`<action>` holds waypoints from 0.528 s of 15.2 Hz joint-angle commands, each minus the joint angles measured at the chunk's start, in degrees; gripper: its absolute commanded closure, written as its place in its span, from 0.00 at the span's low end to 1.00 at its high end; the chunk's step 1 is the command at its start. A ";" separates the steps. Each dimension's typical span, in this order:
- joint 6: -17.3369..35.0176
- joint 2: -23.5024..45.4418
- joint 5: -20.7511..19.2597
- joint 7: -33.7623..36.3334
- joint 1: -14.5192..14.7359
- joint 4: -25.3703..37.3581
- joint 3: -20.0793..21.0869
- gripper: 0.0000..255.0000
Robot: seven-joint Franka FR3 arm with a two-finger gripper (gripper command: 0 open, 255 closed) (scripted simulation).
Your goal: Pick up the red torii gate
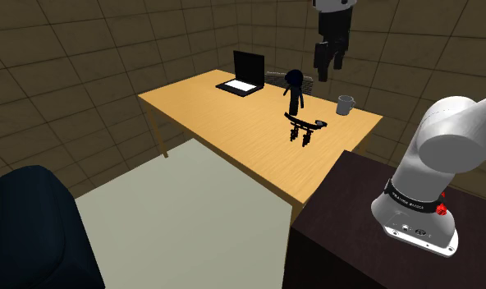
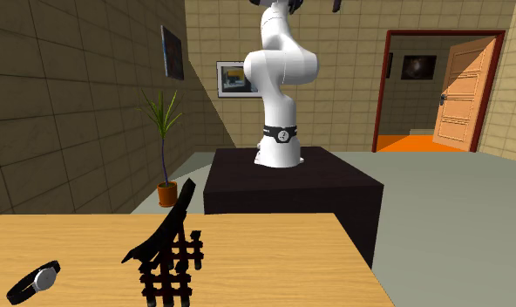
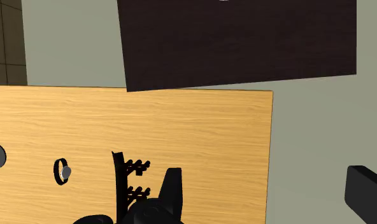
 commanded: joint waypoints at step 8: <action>13.54 4.83 -4.78 -2.44 -2.45 -7.77 -3.15 0.00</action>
